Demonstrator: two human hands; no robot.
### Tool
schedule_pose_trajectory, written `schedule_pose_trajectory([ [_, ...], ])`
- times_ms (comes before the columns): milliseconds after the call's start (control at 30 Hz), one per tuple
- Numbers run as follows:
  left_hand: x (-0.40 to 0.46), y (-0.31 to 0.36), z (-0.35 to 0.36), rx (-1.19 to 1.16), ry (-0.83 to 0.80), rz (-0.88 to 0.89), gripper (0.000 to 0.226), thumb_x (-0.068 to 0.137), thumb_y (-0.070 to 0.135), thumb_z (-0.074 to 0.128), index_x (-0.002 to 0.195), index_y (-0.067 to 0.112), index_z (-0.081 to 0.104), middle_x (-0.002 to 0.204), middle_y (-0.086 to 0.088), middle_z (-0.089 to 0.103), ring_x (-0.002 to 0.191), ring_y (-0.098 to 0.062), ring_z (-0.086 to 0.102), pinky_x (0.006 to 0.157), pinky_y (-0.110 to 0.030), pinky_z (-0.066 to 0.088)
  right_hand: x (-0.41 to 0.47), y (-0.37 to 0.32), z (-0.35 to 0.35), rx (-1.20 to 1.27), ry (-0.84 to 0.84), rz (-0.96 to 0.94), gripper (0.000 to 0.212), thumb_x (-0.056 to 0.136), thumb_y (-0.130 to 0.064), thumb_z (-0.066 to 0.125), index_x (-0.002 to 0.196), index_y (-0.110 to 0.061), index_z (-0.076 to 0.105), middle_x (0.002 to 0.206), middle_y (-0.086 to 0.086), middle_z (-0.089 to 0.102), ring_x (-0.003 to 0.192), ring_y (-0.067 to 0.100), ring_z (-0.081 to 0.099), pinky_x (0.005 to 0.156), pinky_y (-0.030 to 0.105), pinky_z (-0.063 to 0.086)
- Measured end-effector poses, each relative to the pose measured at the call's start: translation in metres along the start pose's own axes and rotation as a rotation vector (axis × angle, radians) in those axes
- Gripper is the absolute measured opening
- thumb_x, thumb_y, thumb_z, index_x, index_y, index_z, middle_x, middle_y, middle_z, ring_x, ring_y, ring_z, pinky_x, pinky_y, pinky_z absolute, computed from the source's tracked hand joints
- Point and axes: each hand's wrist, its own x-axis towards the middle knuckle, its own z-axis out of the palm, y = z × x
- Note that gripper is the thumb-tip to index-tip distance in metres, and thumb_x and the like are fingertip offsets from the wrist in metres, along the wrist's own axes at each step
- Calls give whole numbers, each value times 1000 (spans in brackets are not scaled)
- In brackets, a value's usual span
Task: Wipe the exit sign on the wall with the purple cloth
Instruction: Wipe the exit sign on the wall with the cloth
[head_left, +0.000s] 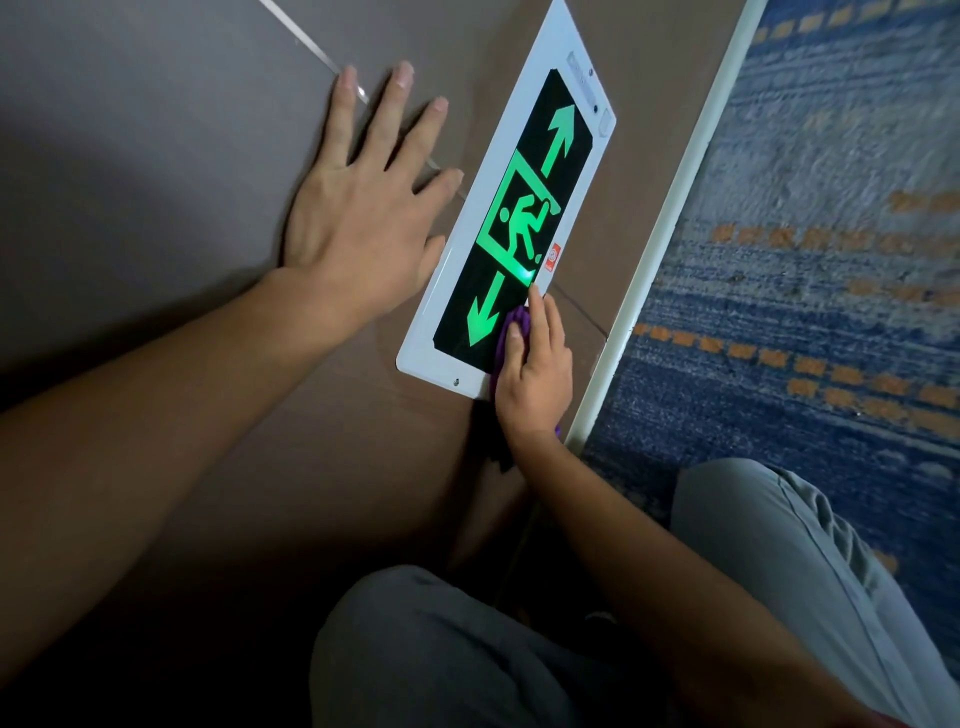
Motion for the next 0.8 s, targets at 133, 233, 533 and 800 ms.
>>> schedule_pose_trajectory([
  [133, 14, -1, 1, 13, -3, -5, 70, 99, 66, 21, 156, 33, 44, 174, -12, 17, 162, -42, 6, 127, -65, 7, 38, -9, -5, 21, 58, -14, 49, 107, -41, 47, 155, -45, 36, 157, -14, 44, 113, 10, 57, 83, 29, 50],
  [233, 19, 1, 4, 20, -2, -21, 70, 100, 67, 21, 157, 34, 43, 174, -11, 19, 162, -42, 6, 127, -65, 6, 57, -11, -8, 125, 124, 44, 39, 100, -41, 60, 138, -37, 53, 135, -6, 52, 101, 7, 59, 83, 30, 52],
  [533, 18, 1, 4, 5, -6, -5, 72, 100, 67, 16, 158, 33, 42, 174, -12, 18, 162, -41, 6, 127, -66, 7, 30, -6, 1, 125, 136, -2, 38, 105, -42, 49, 141, -36, 58, 145, -10, 52, 121, 12, 50, 91, 27, 47],
  [800, 18, -2, 3, 3, -9, 23, 73, 99, 67, 12, 156, 35, 44, 173, -12, 20, 161, -43, 8, 127, -67, 9, 15, 11, -3, -15, 16, -122, 43, 106, -34, 52, 149, -38, 50, 146, 4, 50, 127, 23, 50, 94, 37, 50],
])
